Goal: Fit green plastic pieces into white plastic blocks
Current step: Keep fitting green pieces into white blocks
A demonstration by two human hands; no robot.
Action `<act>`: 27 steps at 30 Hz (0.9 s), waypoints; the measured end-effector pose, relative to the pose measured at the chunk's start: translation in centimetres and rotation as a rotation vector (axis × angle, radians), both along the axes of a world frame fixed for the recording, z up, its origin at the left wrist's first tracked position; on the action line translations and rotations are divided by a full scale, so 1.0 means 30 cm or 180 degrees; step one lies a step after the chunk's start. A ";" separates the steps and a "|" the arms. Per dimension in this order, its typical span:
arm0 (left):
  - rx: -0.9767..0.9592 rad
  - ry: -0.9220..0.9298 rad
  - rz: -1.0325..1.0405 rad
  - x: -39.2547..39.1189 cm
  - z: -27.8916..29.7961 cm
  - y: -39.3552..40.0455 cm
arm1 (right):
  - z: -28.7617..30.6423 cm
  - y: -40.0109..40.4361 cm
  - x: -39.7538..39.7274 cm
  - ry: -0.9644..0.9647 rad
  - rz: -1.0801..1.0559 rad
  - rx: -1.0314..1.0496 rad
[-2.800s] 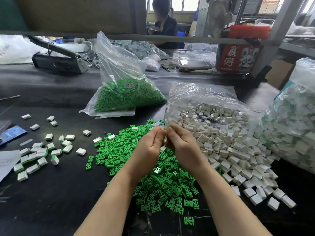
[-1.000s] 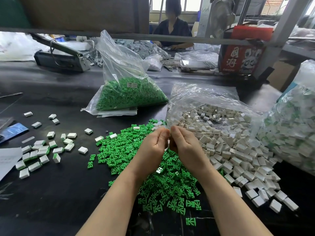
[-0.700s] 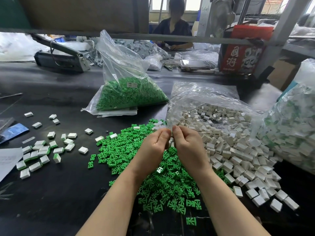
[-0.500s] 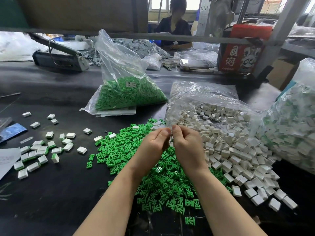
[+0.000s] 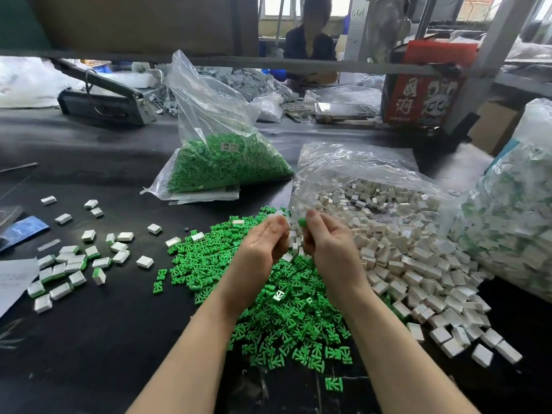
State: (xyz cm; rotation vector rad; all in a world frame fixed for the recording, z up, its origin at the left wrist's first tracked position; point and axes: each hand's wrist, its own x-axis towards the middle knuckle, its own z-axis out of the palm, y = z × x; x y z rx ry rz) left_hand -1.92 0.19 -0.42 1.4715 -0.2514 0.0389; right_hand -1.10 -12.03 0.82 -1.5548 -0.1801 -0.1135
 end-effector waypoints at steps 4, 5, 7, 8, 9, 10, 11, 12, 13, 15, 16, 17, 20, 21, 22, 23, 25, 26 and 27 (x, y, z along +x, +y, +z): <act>0.0136 -0.0113 -0.0160 -0.005 0.002 -0.004 | -0.011 -0.001 -0.003 -0.0142 -0.0008 -0.0034; 0.0137 -0.0089 -0.0147 -0.006 0.004 -0.009 | -0.013 0.005 -0.003 -0.0164 -0.0025 -0.0033; 0.0154 -0.0022 -0.0066 -0.005 0.004 -0.014 | -0.013 0.010 -0.004 -0.0257 -0.0073 -0.0066; 0.0167 -0.0015 -0.0036 -0.005 0.002 -0.013 | -0.013 0.009 -0.004 -0.0332 -0.0113 -0.0108; 0.0186 -0.0035 -0.0012 -0.004 0.003 -0.014 | -0.014 0.010 -0.005 -0.0417 -0.0153 -0.0163; 0.0182 -0.0077 0.0012 -0.005 0.004 -0.015 | -0.015 0.012 -0.007 -0.0496 -0.0188 -0.0224; 0.0172 -0.0128 0.0026 -0.004 0.001 -0.016 | -0.018 0.014 -0.008 -0.0558 -0.0213 -0.0286; 0.0148 -0.0156 0.0037 -0.004 0.002 -0.016 | -0.020 0.017 -0.010 -0.0602 -0.0238 -0.0339; 0.0117 -0.0165 0.0058 -0.003 0.003 -0.017 | -0.022 0.018 -0.010 -0.0636 -0.0266 -0.0376; 0.0134 -0.0163 0.0123 -0.005 0.007 -0.014 | -0.021 0.018 -0.010 -0.0674 -0.0288 -0.0430; 0.0191 -0.0168 0.0152 -0.006 0.008 -0.013 | -0.021 0.016 -0.010 -0.0693 -0.0286 -0.0459; 0.0257 -0.0188 0.0162 -0.007 0.010 -0.012 | -0.021 0.016 -0.009 -0.0720 -0.0287 -0.0495; 0.0378 -0.0311 0.0153 -0.008 0.007 -0.010 | -0.020 0.018 -0.010 -0.0733 -0.0306 -0.0556; 0.0369 -0.0304 0.0146 -0.006 0.005 -0.009 | -0.020 0.017 -0.010 -0.0712 -0.0281 -0.0552; 0.0357 -0.0277 0.0136 -0.004 0.004 -0.008 | -0.018 0.014 -0.009 -0.0692 -0.0225 -0.0558; 0.0350 -0.0246 0.0115 -0.002 0.000 -0.007 | -0.016 0.010 -0.009 -0.0677 -0.0155 -0.0583; 0.0271 -0.0159 0.0119 -0.002 -0.001 -0.004 | -0.011 -0.002 -0.009 -0.0623 -0.0034 -0.0638; 0.0190 -0.0109 0.0128 -0.001 -0.001 0.000 | -0.007 -0.010 -0.008 -0.0605 0.0025 -0.0609; 0.0087 -0.0064 0.0116 0.000 0.000 0.004 | -0.004 -0.019 -0.007 -0.0610 0.0110 -0.0487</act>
